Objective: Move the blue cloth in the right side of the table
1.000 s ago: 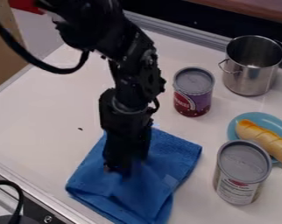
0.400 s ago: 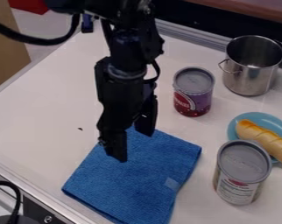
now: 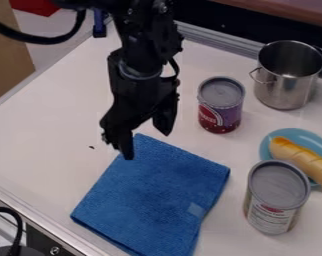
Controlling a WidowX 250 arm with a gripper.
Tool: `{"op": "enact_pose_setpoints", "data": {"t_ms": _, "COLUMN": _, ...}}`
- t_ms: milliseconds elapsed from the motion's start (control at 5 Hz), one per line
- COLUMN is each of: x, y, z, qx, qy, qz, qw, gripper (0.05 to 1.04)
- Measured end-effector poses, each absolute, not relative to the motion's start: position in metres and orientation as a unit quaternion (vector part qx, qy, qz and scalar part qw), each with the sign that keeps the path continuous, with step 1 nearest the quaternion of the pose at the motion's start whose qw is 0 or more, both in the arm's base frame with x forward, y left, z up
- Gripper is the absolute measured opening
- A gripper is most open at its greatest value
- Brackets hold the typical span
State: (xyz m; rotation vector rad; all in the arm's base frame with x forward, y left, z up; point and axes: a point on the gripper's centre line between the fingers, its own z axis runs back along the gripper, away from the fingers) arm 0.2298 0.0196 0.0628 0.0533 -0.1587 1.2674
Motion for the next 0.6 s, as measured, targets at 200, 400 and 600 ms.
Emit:
{"op": "enact_pose_setpoints", "data": {"t_ms": 200, "x": 0.246, "y": 0.044, "z": 0.067, "qx": 0.014, "qy": -0.124, "qz": 0.481, "qw": 0.868, "gripper": 0.997}}
{"op": "enact_pose_setpoints", "data": {"t_ms": 400, "x": 0.267, "y": 0.058, "z": 0.065, "qx": 0.018, "qy": -0.146, "qz": 0.368, "qw": 0.918, "gripper": 0.997}}
{"op": "enact_pose_setpoints", "data": {"t_ms": 600, "x": 0.286, "y": 0.05, "z": 0.065, "qx": 0.01, "qy": -0.173, "qz": 0.248, "qw": 0.953, "gripper": 0.997}}
